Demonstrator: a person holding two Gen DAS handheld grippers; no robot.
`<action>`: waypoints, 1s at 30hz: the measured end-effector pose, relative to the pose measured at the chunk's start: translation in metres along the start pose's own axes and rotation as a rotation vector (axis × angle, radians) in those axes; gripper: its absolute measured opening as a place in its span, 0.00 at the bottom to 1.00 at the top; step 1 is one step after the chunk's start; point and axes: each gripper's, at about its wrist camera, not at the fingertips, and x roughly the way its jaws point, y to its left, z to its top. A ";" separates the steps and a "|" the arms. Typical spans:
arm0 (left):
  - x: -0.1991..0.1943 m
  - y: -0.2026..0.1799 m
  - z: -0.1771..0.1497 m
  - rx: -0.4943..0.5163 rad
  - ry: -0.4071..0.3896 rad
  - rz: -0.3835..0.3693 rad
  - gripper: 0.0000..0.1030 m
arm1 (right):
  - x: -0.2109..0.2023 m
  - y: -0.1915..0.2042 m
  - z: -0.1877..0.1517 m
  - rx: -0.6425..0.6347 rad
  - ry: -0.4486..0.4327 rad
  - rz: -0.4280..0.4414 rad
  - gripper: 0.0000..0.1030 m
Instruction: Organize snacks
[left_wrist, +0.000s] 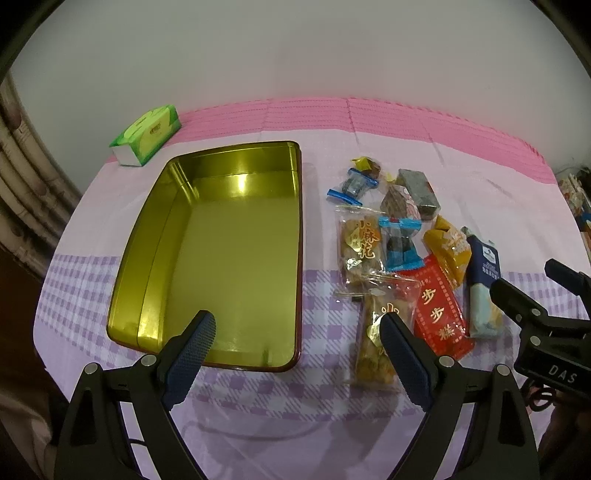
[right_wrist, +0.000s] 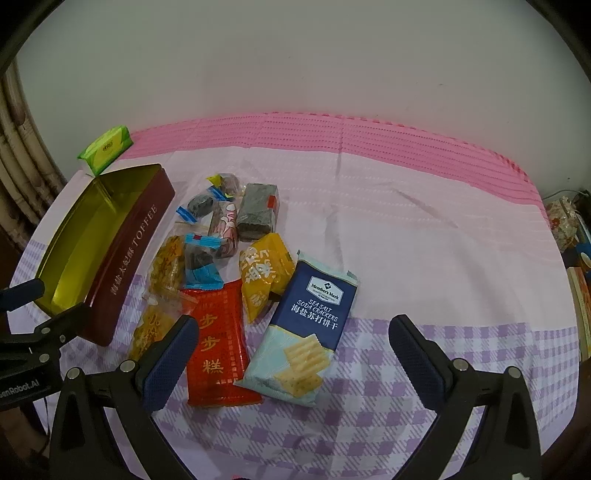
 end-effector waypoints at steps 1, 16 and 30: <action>0.000 -0.001 0.000 0.001 -0.002 0.001 0.88 | 0.001 0.000 0.000 0.001 0.002 0.001 0.99; 0.008 0.001 -0.006 0.017 0.004 0.009 0.88 | 0.006 -0.002 -0.002 0.004 0.003 0.002 0.99; 0.009 -0.006 -0.008 0.058 0.003 -0.019 0.88 | 0.009 -0.004 -0.002 0.010 0.015 0.005 0.99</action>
